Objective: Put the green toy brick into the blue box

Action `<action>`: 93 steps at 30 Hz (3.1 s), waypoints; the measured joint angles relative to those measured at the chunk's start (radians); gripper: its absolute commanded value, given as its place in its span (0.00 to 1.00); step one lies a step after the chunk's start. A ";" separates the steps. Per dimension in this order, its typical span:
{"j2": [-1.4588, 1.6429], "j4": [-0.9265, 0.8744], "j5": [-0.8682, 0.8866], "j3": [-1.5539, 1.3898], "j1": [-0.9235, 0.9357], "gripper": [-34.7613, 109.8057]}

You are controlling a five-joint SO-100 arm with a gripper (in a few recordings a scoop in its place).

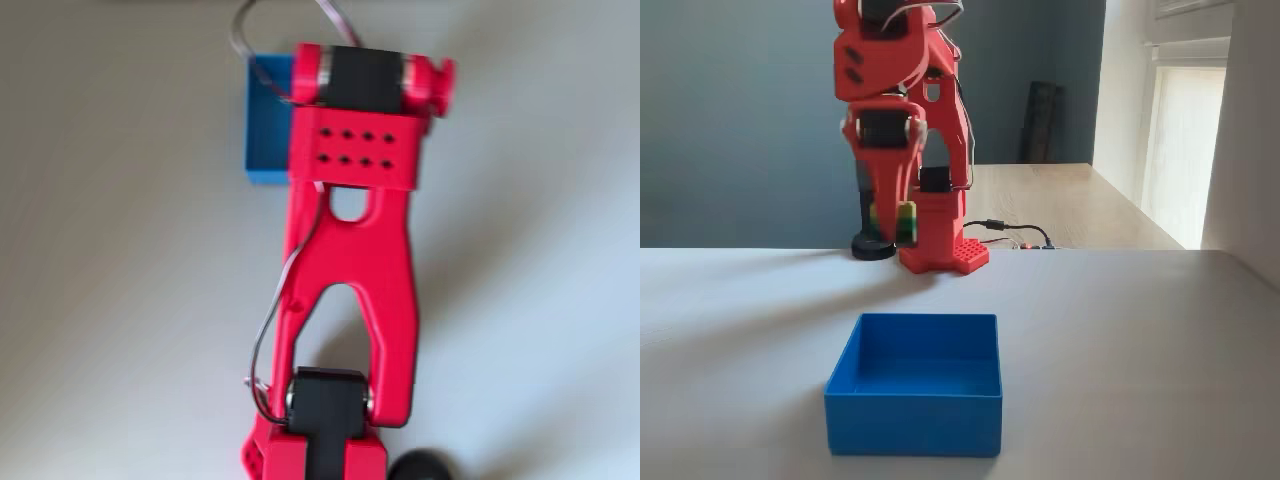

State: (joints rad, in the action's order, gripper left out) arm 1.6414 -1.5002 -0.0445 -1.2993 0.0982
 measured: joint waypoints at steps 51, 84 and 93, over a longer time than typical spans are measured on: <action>-0.357 0.245 -0.123 0.000 -0.034 0.24; 0.741 0.566 -0.064 -1.019 -0.109 0.24; 1.146 0.663 -0.114 -1.466 -0.124 0.24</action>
State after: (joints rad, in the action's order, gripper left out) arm 2.7872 -0.8376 -0.1580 -2.7658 -0.0261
